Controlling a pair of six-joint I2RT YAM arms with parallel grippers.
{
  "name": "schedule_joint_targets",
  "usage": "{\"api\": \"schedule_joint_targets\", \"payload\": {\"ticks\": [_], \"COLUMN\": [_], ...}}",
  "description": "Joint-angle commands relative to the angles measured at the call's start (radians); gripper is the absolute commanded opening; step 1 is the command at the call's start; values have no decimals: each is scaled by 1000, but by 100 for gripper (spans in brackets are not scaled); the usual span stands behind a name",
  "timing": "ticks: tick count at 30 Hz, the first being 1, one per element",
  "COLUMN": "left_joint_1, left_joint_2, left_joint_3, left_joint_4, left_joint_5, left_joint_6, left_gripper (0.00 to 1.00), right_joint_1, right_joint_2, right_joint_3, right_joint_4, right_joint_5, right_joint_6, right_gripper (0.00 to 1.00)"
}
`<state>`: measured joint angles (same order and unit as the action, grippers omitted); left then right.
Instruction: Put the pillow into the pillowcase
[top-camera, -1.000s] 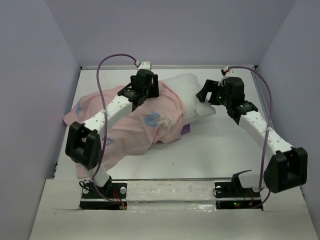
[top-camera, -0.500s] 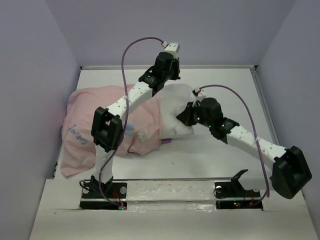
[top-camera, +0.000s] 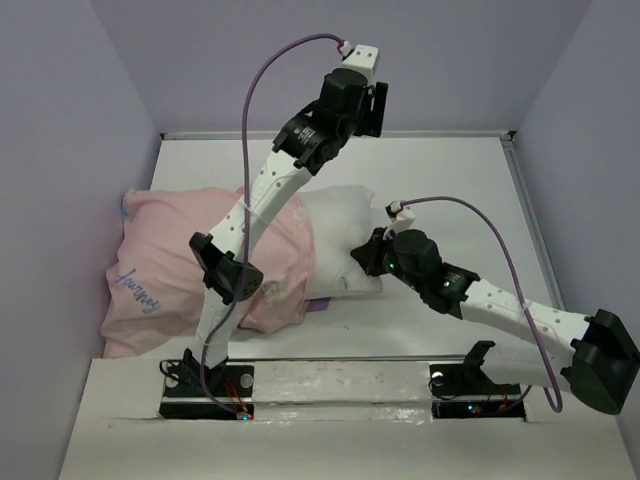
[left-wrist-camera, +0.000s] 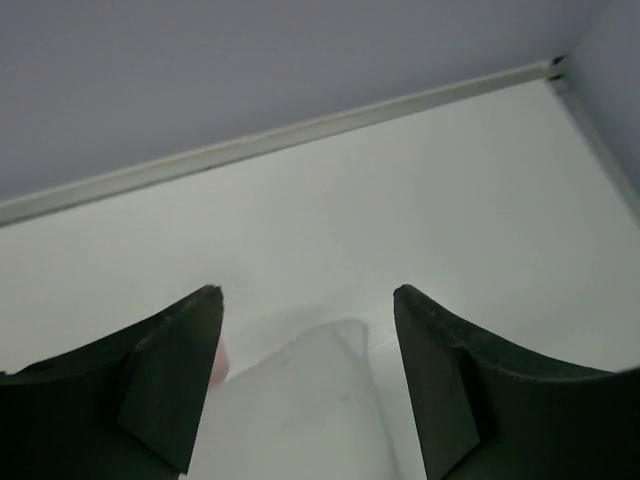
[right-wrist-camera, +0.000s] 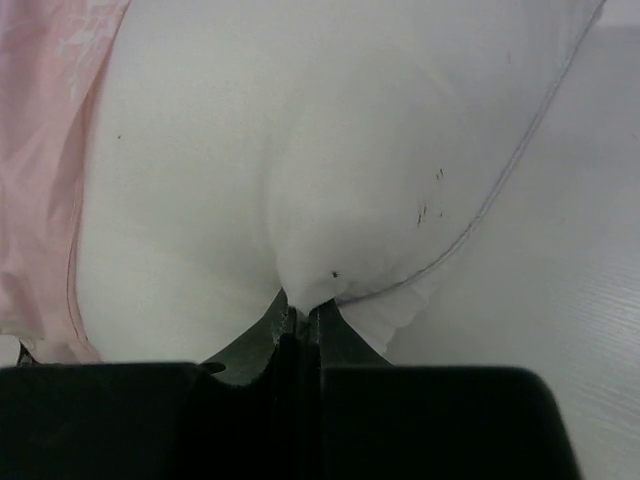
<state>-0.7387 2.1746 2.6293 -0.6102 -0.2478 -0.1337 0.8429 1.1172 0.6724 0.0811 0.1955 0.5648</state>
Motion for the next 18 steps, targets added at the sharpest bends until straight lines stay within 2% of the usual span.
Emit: {"api": "schedule_joint_targets", "payload": {"ticks": [1, 2, 5, 6, 8, 10, 13, 14, 15, 17, 18], "left_joint_1": [4, 9, 90, 107, 140, 148, 153, 150, 150, 148, 147], "left_joint_2": [-247, -289, -383, -404, -470, -504, -519, -512, -497, -409, -325], "left_joint_3": [-390, -570, -737, -855, -989, -1034, -1080, -1100, -1124, -1088, -1056], "left_joint_4": [-166, -86, -51, -19, 15, 21, 27, 52, 110, 192, 223], "left_joint_5": [-275, -280, -148, -115, -79, -65, -62, -39, 57, 119, 212], "left_joint_6": [28, 31, -10, -12, -23, -30, -40, -38, -37, -55, -75], "left_gripper": [82, 82, 82, 87, 92, 98, 99, 99, 98, 82, 48], "right_joint_1": [-34, -77, -186, -218, -289, -301, -311, -311, -311, -311, -311], "right_joint_2": [3, -2, -3, -11, -40, -53, -54, -56, -60, -83, -92], "right_joint_3": [16, 13, 15, 15, 24, 39, 72, 73, 69, 46, 32], "right_joint_4": [17, 17, 17, 17, 13, 5, -14, -15, -15, 5, 17], "right_joint_5": [128, 131, 92, 66, 56, 56, 52, 45, 29, -20, -46], "right_joint_6": [-40, -40, -36, -34, -49, -68, -88, -85, -80, -69, -68], "right_gripper": [0, 0, 0, 0, 0, 0, 0, 0, 0, 0, 0]}}
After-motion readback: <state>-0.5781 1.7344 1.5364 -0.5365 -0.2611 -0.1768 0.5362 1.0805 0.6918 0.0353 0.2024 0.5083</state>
